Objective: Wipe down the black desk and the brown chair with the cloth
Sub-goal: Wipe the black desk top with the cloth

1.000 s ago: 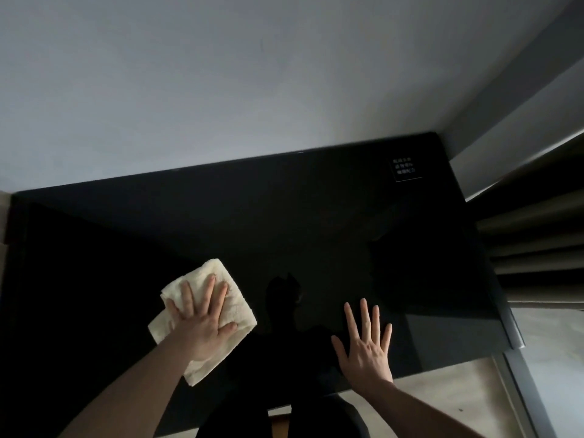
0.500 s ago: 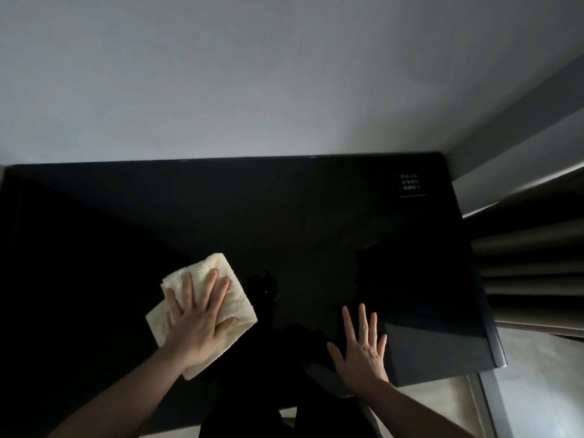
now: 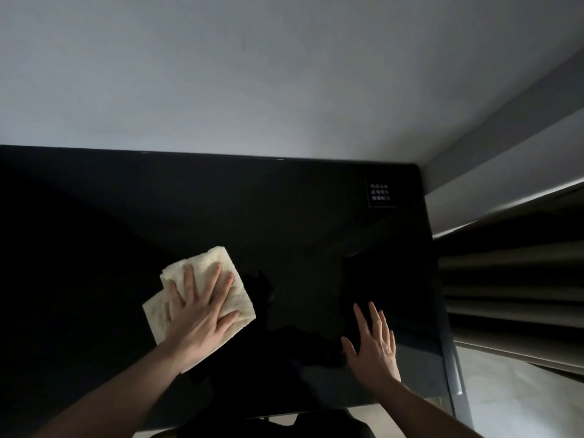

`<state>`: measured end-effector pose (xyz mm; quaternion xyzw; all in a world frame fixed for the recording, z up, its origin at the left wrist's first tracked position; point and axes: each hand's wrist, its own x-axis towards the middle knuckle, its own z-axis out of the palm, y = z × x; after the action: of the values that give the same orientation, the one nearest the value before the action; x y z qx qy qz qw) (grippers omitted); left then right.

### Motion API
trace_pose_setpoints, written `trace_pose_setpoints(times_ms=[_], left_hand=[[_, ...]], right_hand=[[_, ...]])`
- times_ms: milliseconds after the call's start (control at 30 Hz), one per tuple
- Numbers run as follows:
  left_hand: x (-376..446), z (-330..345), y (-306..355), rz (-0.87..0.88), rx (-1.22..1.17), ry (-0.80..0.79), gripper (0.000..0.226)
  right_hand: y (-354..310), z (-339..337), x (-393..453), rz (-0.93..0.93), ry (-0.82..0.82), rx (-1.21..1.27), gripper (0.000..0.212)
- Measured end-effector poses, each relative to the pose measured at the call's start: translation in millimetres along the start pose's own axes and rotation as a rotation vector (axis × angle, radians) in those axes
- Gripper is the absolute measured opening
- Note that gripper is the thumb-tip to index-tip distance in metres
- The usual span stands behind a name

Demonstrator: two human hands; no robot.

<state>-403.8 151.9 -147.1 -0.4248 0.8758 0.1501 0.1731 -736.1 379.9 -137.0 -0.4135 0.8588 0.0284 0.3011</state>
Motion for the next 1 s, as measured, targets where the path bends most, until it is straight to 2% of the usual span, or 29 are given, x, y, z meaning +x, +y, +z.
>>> trace_pose_setpoints(times_ms=[133, 300, 500, 600, 767, 1000], left_hand=[[27, -4, 74, -0.003, 0.038, -0.002, 0.086], [62, -10, 167, 0.025, 0.093, -0.012, 0.084], [97, -6, 261, 0.028, 0.033, -0.037, 0.081], [114, -10, 306, 0.102, 0.022, -0.015, 0.079], [137, -18, 373, 0.193, 0.024, 0.046, 0.078], [150, -19, 417, 0.168, -0.077, -0.046, 0.078]], right_hand=[[47, -20, 19, -0.118, -0.010, -0.010, 0.079], [103, -51, 37, -0.051, 0.056, 0.119, 0.079], [184, -73, 49, -0.088, 0.059, 0.041, 0.084], [214, -74, 49, -0.056, 0.063, 0.096, 0.086], [228, -60, 35, 0.056, 0.000, 0.360, 0.090], [219, -55, 26, 0.183, -0.004, 0.470, 0.091]])
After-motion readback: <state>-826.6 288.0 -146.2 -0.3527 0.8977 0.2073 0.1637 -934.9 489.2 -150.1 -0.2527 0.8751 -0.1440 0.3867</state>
